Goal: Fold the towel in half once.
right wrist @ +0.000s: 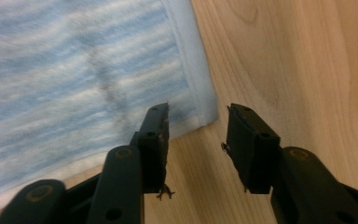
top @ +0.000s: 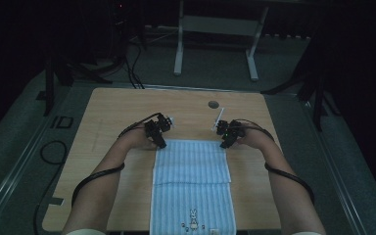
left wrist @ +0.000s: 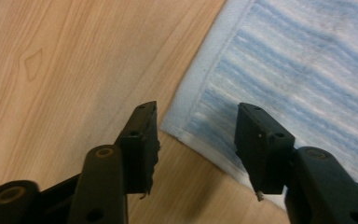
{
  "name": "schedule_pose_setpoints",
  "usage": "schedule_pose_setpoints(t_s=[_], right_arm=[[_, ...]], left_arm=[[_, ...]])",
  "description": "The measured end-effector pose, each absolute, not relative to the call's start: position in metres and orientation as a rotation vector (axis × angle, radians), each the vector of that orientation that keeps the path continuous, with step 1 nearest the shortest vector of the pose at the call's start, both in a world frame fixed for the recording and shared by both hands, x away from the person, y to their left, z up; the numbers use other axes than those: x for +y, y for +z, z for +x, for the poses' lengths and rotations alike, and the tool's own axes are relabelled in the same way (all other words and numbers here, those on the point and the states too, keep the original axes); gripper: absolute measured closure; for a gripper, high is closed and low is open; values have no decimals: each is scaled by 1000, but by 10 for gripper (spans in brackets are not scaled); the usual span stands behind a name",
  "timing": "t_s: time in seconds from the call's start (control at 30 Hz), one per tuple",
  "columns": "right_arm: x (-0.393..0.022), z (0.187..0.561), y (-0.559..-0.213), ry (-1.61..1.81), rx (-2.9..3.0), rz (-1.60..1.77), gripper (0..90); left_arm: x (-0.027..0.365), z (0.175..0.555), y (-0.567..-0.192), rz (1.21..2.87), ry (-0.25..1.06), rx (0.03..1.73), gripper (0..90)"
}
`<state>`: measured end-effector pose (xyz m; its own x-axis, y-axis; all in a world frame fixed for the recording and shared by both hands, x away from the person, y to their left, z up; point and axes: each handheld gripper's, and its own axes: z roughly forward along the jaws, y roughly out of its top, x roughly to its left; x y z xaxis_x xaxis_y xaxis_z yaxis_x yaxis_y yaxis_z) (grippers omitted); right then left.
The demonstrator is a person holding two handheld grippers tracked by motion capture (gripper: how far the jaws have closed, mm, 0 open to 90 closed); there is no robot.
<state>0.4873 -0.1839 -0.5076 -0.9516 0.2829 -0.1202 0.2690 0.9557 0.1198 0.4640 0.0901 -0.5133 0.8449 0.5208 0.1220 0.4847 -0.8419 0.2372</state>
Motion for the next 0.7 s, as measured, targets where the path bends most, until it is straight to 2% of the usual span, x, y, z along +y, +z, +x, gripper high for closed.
schedule_pose_setpoints(t_s=[0.27, 0.33, 0.43, 0.47, 0.5, 0.53, 0.6, 0.7], right_arm=[[-179, 493, -515, 136, 3018, 452, 594], [-178, 495, -515, 127, 3060, 472, 662], [-179, 495, -516, 135, 3103, 509, 773], [-178, 493, -516, 133, 3113, 502, 819], [-176, 492, -516, 122, 3121, 489, 826], [-175, 491, -516, 107, 3116, 464, 834], [-173, 490, -515, 87, 3114, 465, 839], [-174, 492, -512, 100, 3073, 485, 843]], left_arm=[[87, 470, -519, 2827, 234, 810, 464], [89, 472, -520, 2804, 184, 842, 474], [91, 471, -520, 2775, 127, 857, 533], [91, 470, -520, 2769, 98, 845, 598], [90, 468, -520, 2777, 100, 811, 672], [88, 467, -519, 2790, 98, 790, 703], [83, 463, -519, 2824, 112, 731, 820], [81, 463, -515, 2848, 199, 732, 848]])
